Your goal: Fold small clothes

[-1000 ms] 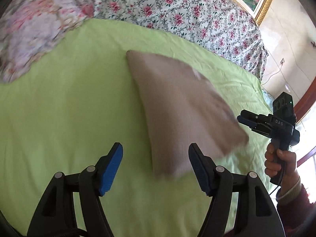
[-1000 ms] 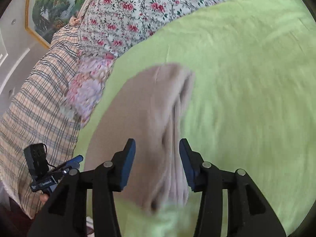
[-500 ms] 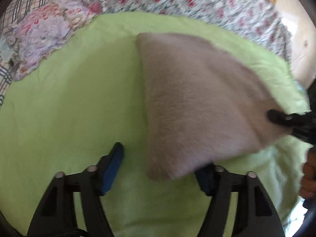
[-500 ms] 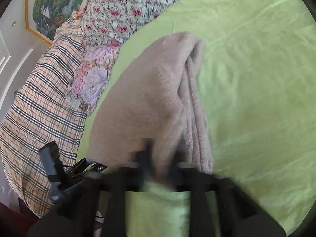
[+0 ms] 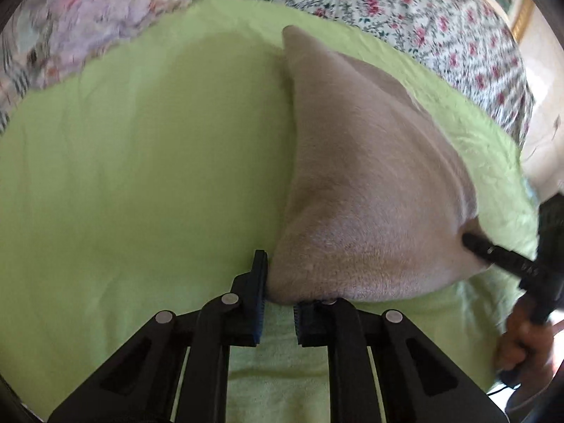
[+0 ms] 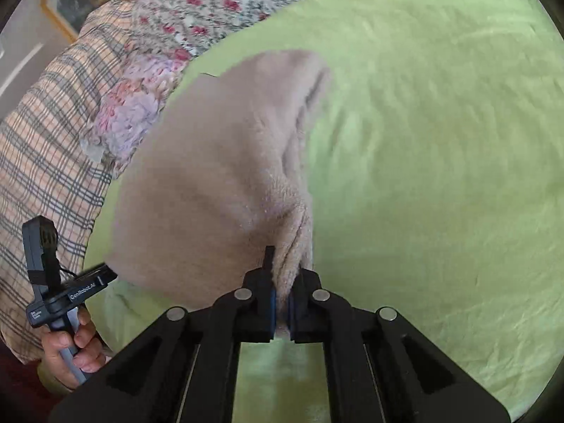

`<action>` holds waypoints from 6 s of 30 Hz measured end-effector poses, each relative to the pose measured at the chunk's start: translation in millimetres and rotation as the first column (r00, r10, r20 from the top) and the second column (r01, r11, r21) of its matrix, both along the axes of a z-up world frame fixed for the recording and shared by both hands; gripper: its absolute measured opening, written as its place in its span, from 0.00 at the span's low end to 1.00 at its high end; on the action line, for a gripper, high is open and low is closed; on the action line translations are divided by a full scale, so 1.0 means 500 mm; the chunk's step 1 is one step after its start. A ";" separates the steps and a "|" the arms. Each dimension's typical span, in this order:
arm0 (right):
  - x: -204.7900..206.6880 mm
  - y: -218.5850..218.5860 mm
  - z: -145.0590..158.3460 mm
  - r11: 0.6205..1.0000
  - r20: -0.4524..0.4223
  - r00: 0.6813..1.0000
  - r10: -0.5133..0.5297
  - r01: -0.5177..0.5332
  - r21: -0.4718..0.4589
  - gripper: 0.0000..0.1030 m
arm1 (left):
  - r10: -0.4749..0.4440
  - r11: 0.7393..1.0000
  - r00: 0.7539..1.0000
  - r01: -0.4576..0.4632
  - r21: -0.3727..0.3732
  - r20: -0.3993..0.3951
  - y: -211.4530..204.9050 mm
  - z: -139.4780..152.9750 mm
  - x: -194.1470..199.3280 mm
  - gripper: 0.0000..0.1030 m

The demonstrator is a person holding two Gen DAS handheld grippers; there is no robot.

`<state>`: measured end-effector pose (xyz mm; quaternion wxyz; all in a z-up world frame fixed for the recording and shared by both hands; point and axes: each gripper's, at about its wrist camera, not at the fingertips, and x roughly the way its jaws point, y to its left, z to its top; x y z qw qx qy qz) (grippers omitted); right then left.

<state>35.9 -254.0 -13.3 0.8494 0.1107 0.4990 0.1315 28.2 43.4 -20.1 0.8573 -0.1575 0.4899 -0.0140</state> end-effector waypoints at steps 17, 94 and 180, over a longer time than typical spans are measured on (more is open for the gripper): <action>-0.004 -0.029 0.072 0.998 0.003 1.000 -0.030 0.029 0.054 0.37 | -0.216 0.967 0.974 0.224 -0.123 0.070 0.032 0.064 -0.062 0.13; -0.024 0.034 -0.007 0.991 0.028 1.000 0.004 0.000 -0.134 0.03 | -0.277 0.958 0.958 0.282 -0.061 0.071 -0.071 -0.016 -0.017 0.10; 0.064 0.089 0.092 0.997 0.093 0.995 0.028 -0.021 -0.075 0.76 | -0.100 0.932 0.994 0.076 0.354 0.049 -0.043 0.122 0.045 0.85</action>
